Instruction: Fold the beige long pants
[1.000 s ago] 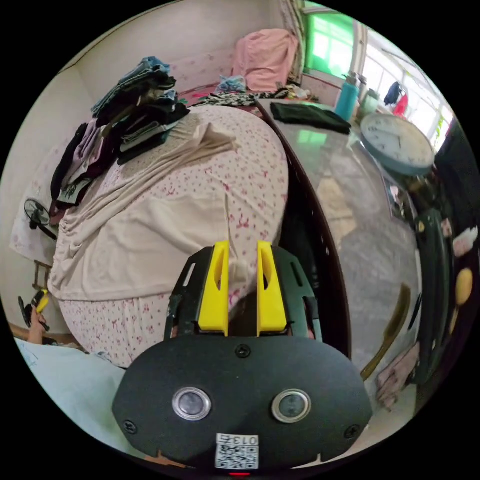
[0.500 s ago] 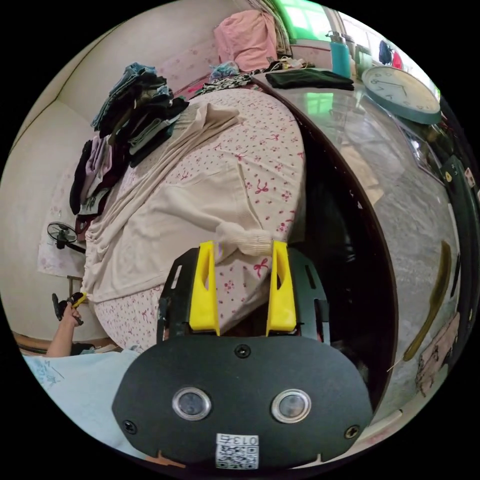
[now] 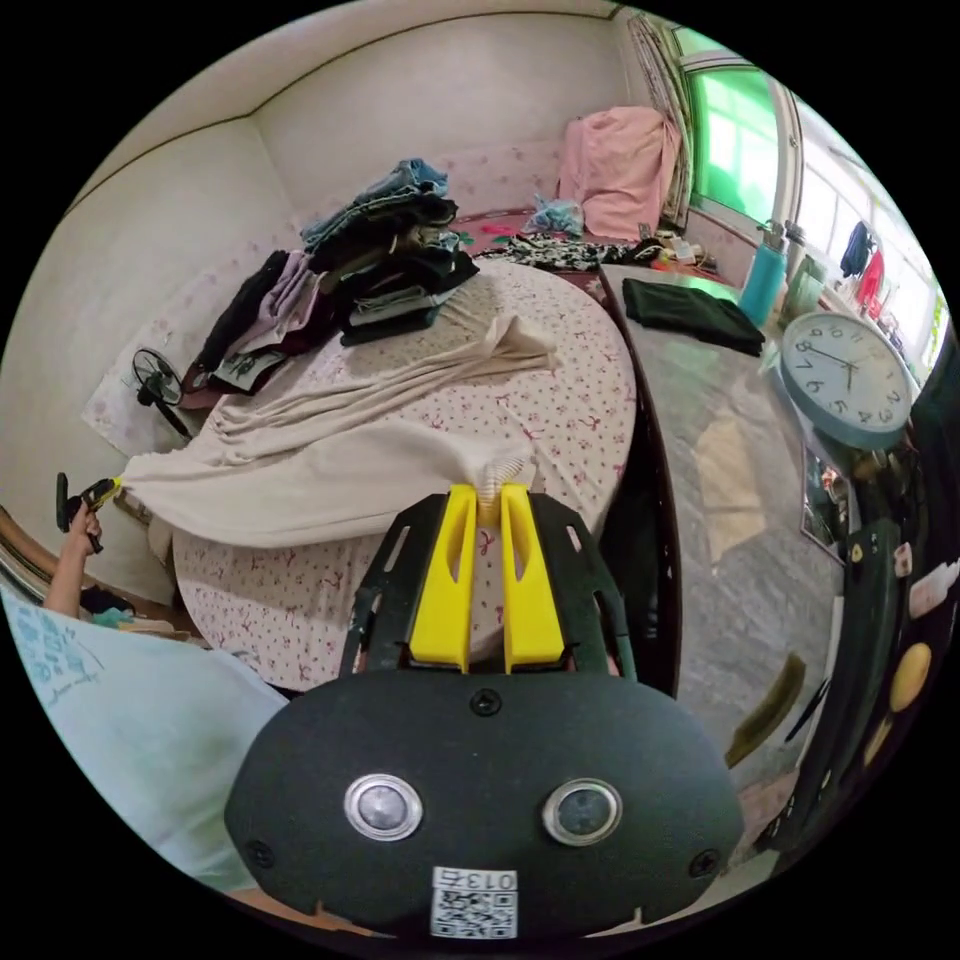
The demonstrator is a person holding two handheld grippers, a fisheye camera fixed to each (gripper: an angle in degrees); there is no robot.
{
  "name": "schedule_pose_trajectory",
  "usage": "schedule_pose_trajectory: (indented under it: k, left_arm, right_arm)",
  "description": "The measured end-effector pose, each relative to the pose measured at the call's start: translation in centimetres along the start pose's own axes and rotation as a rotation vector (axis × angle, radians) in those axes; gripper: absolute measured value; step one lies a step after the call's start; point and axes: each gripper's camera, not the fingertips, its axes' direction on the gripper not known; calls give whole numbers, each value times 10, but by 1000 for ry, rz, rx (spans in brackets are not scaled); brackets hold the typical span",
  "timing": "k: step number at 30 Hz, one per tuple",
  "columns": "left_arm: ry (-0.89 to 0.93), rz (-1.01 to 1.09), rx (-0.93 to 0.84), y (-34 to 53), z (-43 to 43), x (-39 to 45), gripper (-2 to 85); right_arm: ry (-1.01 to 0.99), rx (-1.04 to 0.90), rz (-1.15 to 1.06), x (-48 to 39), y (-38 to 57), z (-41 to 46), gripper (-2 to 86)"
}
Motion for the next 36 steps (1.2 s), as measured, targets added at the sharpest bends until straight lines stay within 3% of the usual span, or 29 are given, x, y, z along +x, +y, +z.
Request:
schedule_pose_trajectory:
  k: [3,8,12,18,25,30,36]
  left_arm:
    - [-17,-45,-43,23,8,-18,0]
    - [-88,-193,-214,63,63,-67,-2]
    - [-128,-282,-173,92,54,-85,-3]
    - [-135,121,-235,63,90,12,-2]
    - [-139,519,-331,54,191,149,8]
    - [-66,576,-415,55,237,183,15]
    - [-70,633,-453,59,263,199,15]
  right_arm:
    - [54,-75,27,5,26,9,43]
    - [131,-364,88,17,61,61,84]
    - [200,-241,155,21,55,39,92]
    - [197,-137,39,7,-8,52,100]
    - [195,-300,-35,-6,-66,135,111]
    - [186,-349,-82,-11,-72,152,64]
    - [138,-254,-35,20,-80,129,40]
